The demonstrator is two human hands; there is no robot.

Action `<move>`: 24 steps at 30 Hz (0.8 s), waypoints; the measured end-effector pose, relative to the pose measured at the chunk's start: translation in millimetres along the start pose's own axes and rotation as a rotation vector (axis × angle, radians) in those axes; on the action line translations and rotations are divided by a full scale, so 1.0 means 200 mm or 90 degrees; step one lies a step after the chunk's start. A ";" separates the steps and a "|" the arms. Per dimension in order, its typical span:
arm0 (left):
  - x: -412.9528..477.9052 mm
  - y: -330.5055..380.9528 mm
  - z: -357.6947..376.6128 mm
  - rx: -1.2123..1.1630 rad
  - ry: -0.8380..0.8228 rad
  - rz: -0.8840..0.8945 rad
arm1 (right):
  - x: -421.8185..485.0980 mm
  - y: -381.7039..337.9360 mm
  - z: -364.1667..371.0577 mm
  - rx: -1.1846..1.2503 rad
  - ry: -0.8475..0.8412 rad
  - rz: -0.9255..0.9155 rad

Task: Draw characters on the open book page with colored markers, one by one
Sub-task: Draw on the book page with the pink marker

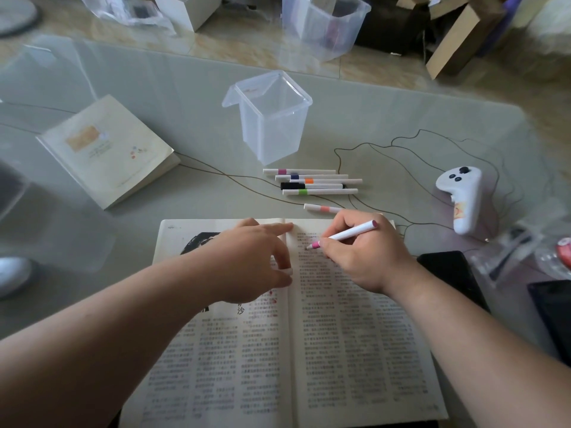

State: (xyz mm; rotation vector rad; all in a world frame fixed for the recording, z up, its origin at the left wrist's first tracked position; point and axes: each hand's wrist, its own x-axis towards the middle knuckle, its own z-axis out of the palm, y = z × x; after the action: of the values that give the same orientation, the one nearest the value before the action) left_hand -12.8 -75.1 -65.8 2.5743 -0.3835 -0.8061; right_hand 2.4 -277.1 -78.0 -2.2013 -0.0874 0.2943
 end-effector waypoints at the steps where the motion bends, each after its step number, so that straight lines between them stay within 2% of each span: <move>1: 0.00 0.00 0.00 0.000 0.000 -0.001 | 0.00 0.00 0.00 -0.003 -0.003 0.011; 7: 0.00 0.00 0.01 -0.007 0.004 0.003 | 0.02 0.02 -0.03 0.069 0.013 0.035; 11: 0.00 -0.01 0.01 -0.008 0.010 0.004 | 0.01 0.00 -0.01 0.022 -0.009 0.022; 16: 0.00 0.00 0.01 -0.009 0.010 0.002 | 0.03 0.01 -0.03 -0.017 0.047 0.039; 21: 0.00 0.00 0.01 -0.007 0.009 0.001 | 0.02 0.00 -0.05 -0.024 -0.010 0.062; 24: 0.00 0.00 0.01 -0.011 0.006 -0.001 | 0.02 0.01 -0.04 0.010 0.010 0.050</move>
State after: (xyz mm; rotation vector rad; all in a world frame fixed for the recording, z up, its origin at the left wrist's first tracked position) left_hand -13.8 -76.1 -66.4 2.5625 -0.3708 -0.7936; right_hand 9.1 -283.7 -75.3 -2.1946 0.0100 0.3197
